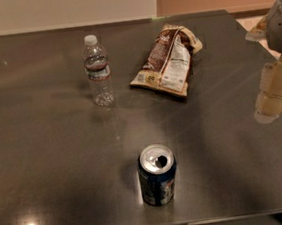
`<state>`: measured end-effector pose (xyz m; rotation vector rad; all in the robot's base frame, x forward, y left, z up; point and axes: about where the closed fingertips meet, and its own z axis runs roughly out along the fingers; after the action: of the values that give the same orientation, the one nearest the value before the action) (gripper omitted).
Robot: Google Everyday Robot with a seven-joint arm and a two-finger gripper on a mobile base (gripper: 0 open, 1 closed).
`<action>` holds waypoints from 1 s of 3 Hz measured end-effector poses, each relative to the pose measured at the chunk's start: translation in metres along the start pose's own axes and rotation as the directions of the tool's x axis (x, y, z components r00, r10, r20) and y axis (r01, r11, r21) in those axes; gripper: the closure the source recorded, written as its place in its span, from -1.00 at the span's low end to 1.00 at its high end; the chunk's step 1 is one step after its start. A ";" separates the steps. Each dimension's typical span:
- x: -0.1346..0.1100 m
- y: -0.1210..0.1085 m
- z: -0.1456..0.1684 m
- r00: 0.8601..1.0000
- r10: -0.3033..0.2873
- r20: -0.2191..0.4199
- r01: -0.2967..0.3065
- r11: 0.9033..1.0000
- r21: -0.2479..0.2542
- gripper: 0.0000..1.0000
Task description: Move pepsi can near water bottle
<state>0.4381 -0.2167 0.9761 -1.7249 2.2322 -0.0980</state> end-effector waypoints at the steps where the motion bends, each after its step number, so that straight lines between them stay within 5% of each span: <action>1: 0.000 0.000 0.000 1.000 0.000 0.000 0.000 1.000 0.000 -1.00; 3: -0.021 0.011 0.011 0.995 -0.068 0.068 0.071 0.996 -0.056 -1.00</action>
Offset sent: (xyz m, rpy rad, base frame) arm -0.0022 0.0175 -0.0084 0.0252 0.0515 0.0752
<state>0.4359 -0.1923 0.9670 -1.8096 2.1485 0.0080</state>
